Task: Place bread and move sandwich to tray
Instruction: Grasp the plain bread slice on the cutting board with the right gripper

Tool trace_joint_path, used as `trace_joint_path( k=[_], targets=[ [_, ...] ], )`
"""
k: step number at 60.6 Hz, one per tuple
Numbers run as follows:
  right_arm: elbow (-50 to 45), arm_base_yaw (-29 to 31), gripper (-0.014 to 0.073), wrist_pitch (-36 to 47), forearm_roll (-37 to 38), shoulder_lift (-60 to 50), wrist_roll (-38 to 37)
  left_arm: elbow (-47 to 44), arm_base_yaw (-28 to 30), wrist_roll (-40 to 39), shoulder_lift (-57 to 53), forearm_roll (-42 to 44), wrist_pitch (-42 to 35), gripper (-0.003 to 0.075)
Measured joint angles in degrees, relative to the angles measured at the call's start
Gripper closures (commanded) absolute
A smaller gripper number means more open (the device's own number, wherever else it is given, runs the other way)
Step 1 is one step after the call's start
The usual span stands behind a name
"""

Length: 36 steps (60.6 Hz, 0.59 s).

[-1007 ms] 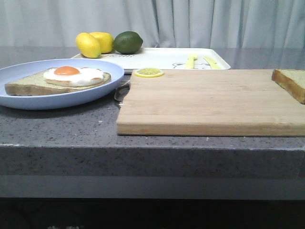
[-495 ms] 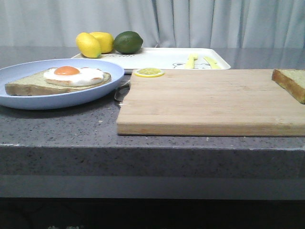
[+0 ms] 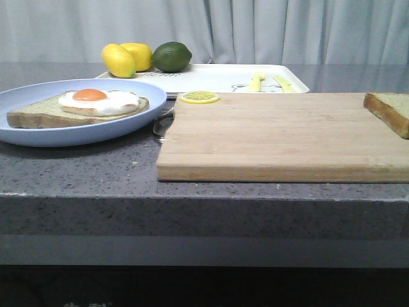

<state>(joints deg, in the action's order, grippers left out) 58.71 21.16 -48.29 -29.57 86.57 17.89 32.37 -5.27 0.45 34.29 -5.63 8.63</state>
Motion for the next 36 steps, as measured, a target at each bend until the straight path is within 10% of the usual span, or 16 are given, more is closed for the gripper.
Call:
trace_joint_path(
  k=[6, 26, 36],
  targets=[
    [0.1, 0.04, 0.0022, 0.0, -2.99, 0.37, 2.15, 0.0, 0.0, 0.0, 0.0, 0.0, 0.0, 0.0082],
    [0.24, 0.04, 0.0658, -1.15, -6.95, -0.1, 3.04, 0.0, 0.0, 0.0, 0.0, 0.0, 0.0, 0.0082],
    [0.24, 0.04, 0.0654, -1.15, -7.05, -3.18, 3.04, 0.0, 0.0, 0.0, 0.0, 0.0, 0.0, 0.0082]
  ],
)
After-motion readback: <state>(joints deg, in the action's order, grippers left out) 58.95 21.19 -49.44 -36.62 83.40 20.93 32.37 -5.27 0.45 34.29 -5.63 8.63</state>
